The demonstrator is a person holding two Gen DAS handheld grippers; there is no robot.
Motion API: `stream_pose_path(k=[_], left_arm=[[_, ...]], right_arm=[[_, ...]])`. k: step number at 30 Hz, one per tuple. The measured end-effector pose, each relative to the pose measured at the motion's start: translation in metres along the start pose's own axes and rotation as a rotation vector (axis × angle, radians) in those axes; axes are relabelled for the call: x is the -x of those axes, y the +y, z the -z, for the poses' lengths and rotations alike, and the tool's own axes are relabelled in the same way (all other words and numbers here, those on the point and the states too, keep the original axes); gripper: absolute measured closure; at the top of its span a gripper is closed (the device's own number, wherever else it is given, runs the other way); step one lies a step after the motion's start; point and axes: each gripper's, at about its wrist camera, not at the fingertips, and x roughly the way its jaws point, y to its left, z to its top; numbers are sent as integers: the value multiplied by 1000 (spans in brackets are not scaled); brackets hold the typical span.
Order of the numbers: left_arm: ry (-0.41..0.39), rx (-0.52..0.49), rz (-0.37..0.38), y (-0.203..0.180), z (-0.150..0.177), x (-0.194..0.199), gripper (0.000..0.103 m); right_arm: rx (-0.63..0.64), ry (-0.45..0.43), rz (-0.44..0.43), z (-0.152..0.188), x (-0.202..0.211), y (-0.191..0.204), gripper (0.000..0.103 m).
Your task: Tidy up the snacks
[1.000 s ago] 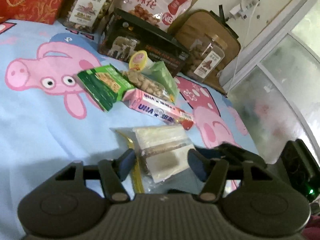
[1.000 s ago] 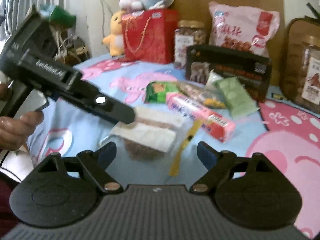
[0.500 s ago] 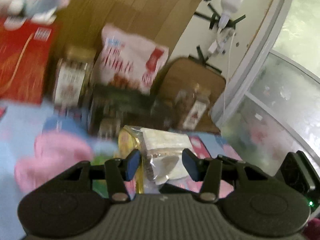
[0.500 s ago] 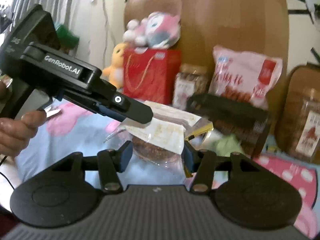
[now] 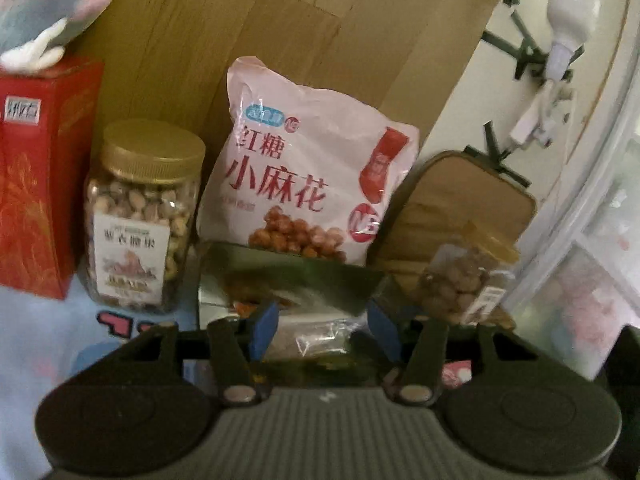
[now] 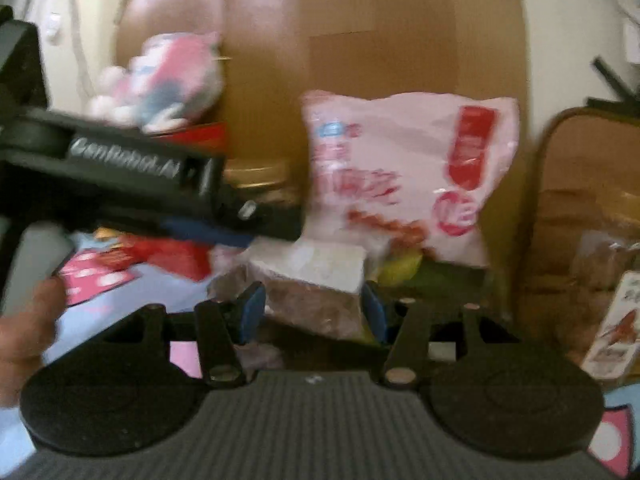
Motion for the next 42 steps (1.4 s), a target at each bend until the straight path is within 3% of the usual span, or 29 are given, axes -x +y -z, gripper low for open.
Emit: stream_pose_path(k=[3,6,8,10,13,16,18,20,21,25,27,29,32,35,38,41,42], left_arm=[[-30,-1,36,5,20,25,52],[5,38,78,15,46,39,52],[36,53,70,19,62,42,52],[68,75,52,21,76,43,52],[107,103,44,24,92,46,52],[121,106,34,21,99,52,52],[120,104,32,20,102,58,52],[111,102,28,18,103,67,52],[108,102,28,17,103,71,52],[82,105,32,17,106,94,52],[72,110,38,18,109,105,52],[62,115,47,19,112,116,47],[55,102,49,20,119,127,47],[82,91,41,18,128,130,47],[116,82,34,16,139,131,47],[134,61,28,16,148,135,47],[142,59,30,16,151,135,47]], right_arm=[[-134,-65,-51,2,28,-27,47],[-192,-56,-79,19,54,-46,47],[-191,2,-120,36,60,-49,47],[-140,71,-108,53,58,-43,45],[-98,160,-95,69,47,-38,32],[-76,203,-87,72,33,-33,30],[-66,227,-103,71,26,-29,31],[-42,218,-112,70,28,-25,48],[-51,223,-118,69,30,-25,51],[-92,146,-130,61,61,-24,52],[-64,67,-153,56,91,-15,52],[-15,25,-245,53,119,-1,51],[94,84,-409,63,137,31,51],[247,153,-494,87,138,69,51],[334,170,-463,107,134,92,48],[275,188,-445,109,135,85,40],[250,186,-437,109,139,78,33]])
